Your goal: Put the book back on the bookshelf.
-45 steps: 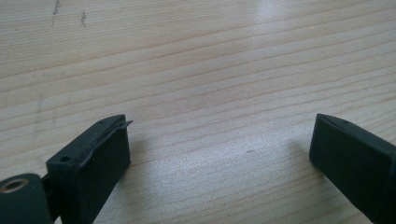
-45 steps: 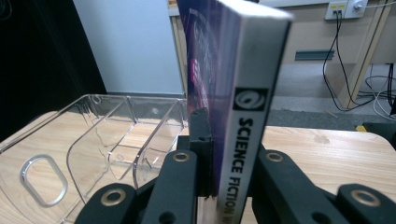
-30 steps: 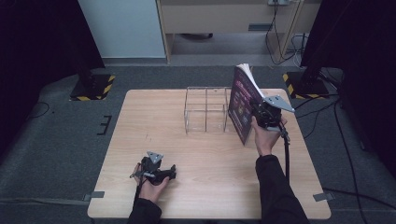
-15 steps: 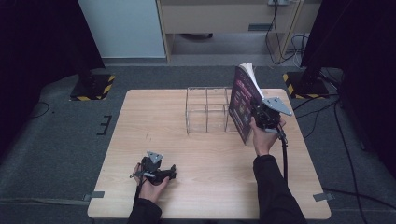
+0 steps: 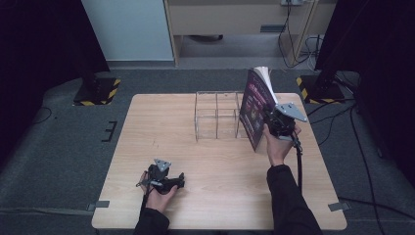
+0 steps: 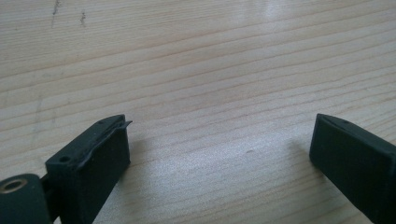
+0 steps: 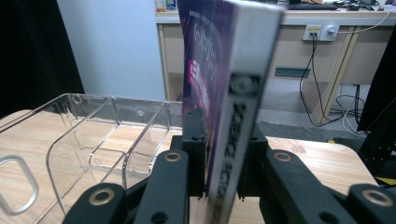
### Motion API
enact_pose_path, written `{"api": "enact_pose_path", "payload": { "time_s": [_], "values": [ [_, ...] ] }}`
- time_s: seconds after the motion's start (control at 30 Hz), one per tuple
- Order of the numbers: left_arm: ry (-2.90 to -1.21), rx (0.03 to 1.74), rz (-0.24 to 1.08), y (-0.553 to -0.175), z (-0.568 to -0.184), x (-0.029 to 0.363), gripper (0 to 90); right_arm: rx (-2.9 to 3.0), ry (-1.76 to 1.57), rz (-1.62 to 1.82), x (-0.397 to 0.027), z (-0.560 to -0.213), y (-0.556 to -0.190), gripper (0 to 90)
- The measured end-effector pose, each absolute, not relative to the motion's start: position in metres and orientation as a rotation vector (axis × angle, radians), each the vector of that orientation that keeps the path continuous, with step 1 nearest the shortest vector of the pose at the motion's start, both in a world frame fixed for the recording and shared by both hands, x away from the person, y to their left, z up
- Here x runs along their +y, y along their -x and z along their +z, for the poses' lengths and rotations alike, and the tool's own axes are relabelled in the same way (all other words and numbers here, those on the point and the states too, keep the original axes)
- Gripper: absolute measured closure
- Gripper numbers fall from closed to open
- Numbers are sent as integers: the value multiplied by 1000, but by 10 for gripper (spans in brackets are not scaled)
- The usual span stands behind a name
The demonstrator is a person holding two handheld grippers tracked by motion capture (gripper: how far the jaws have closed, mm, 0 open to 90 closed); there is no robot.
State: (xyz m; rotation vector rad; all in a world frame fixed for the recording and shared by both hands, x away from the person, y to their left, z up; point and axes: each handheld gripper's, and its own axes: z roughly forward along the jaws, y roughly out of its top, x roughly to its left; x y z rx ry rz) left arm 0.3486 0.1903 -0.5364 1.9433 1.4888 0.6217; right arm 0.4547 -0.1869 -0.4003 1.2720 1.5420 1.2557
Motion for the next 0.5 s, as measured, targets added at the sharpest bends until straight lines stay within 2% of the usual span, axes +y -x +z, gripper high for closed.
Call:
{"api": "enact_pose_path", "payload": {
  "time_s": [0.3,0.5],
  "values": [
    [-1944,1489,622,-349,-536,190,40,1559,-1286,1256,-192,-401,-455,670],
    [-1944,1489,622,-349,-536,190,40,1568,-1286,1286,-195,-401,-454,546]
  ]
}}
